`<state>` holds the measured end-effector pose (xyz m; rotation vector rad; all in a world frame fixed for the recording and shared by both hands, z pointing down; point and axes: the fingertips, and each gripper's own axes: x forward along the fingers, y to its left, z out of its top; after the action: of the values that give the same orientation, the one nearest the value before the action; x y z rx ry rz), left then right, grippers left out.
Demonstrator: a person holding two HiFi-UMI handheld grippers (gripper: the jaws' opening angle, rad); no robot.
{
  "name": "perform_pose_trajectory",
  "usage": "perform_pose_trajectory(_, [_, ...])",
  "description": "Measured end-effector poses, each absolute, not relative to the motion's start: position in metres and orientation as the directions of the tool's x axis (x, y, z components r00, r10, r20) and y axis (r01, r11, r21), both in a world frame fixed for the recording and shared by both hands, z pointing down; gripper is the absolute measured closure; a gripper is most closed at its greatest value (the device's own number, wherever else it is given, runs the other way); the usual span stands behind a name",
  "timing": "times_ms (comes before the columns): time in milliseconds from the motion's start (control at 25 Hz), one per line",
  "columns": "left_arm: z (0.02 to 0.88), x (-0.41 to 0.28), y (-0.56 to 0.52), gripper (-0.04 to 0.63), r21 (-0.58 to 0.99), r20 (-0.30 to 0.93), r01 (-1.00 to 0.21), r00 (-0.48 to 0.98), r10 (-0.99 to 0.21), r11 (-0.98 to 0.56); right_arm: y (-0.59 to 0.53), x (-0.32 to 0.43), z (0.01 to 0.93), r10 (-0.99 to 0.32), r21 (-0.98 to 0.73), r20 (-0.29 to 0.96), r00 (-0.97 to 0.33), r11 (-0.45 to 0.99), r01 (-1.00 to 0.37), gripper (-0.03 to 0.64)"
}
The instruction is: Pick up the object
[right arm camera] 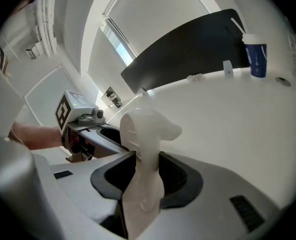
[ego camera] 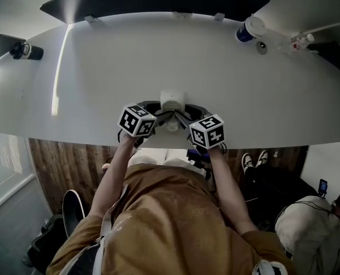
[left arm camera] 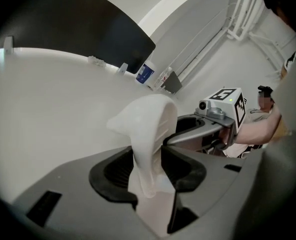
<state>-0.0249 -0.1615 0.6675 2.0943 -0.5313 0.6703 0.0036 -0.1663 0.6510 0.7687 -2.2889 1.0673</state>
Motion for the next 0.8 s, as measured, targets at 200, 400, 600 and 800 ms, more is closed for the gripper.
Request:
perform_pose_trajectory(200, [0.650,-0.026,-0.162,0.419,0.572,0.610,-0.591,0.770,-0.186,-0.569,-0.166,0.002,0.633,-0.315,-0.461,0.623,-0.716,0.592,-0.662,0.463])
perform_pose_trajectory(400, [0.633,-0.026,-0.162,0.419,0.526,0.589,-0.600,0.768,-0.251,-0.602,-0.166,0.002,0.615,-0.369,-0.395,0.593,-0.716,0.641,-0.658,0.463])
perform_pose_trajectory(600, [0.601,-0.028,-0.166,0.419,0.450,0.562,-0.619,0.756,-0.334,-0.644,-0.166,0.000,0.587,-0.430,-0.349,0.532,-0.729,0.673,-0.652,0.465])
perform_pose_trajectory(800, [0.583,-0.032,-0.165,0.419,0.422,0.541,-0.622,0.757,-0.367,-0.660,-0.167,-0.002,0.564,-0.460,-0.302,0.500,-0.733,0.701,-0.646,0.465])
